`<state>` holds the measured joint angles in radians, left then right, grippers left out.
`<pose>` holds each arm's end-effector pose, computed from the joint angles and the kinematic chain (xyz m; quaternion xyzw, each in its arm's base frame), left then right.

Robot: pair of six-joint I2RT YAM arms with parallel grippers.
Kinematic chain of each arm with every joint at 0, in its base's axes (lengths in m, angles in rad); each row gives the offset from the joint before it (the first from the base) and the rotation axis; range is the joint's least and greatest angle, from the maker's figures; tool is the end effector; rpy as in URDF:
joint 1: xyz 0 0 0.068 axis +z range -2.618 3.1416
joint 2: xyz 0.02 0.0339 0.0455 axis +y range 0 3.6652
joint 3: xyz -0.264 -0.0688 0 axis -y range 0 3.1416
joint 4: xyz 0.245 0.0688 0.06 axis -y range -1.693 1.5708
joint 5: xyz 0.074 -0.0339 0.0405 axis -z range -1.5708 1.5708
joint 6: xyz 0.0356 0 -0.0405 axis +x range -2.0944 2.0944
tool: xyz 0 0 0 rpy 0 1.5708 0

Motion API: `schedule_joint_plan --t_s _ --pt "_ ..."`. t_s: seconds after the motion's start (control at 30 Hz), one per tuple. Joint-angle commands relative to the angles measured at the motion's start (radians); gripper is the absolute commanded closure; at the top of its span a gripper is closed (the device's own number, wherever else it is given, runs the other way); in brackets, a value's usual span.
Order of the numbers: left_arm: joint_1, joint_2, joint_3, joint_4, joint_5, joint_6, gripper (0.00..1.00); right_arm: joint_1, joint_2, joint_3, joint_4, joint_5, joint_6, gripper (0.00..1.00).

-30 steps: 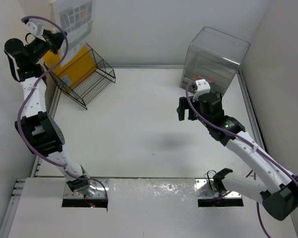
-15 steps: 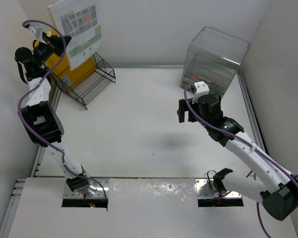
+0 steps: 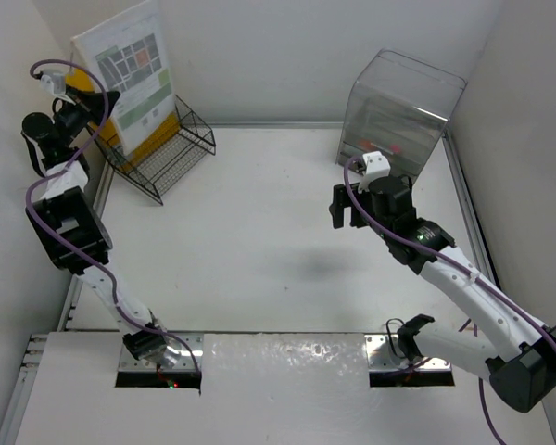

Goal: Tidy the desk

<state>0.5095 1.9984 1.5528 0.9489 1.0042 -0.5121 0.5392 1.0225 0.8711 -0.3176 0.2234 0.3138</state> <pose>0.4145 0.1972 0.3472 0.1434 0.5916 -0.2458 0.7543 0.2019 0.1116 0.3120 -0.0372 0.8479 0.1287 0.5129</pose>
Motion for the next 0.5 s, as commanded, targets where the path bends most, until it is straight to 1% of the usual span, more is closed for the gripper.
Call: schedule_joint_plan --t_s 0.0,0.07,0.13,0.3,0.33,0.37,0.4,0.43,0.47 --pt "0.024 -0.024 0.004 0.062 0.0 0.035 1.0 0.004 -0.006 -0.007 0.046 -0.012 -0.002 0.14" --pt "0.026 -0.018 -0.008 0.065 0.011 0.049 1.0 0.004 -0.007 -0.012 0.052 -0.013 -0.002 0.14" --pt "0.03 -0.021 -0.029 0.061 -0.01 0.058 1.0 0.005 -0.007 -0.015 0.057 -0.016 0.001 0.14" --pt "0.035 -0.016 -0.066 0.097 -0.004 0.04 0.99 0.005 -0.007 -0.015 0.049 -0.022 -0.004 0.14" --pt "0.034 -0.012 -0.065 0.097 0.011 0.037 0.93 0.005 -0.009 -0.015 0.051 -0.021 -0.004 0.14" --pt "0.035 -0.006 -0.065 0.096 0.019 0.032 0.85 0.004 -0.009 -0.018 0.052 -0.022 -0.002 0.14" --pt "0.035 -0.003 -0.068 0.094 0.023 0.027 0.68 0.004 -0.009 -0.023 0.055 -0.024 0.001 0.13" --pt "0.035 -0.003 -0.069 0.093 0.024 0.023 0.63 0.005 -0.009 -0.024 0.057 -0.027 0.002 0.13" --pt "0.038 -0.009 -0.074 0.093 0.019 0.023 0.59 0.004 -0.007 -0.026 0.058 -0.032 0.004 0.13"
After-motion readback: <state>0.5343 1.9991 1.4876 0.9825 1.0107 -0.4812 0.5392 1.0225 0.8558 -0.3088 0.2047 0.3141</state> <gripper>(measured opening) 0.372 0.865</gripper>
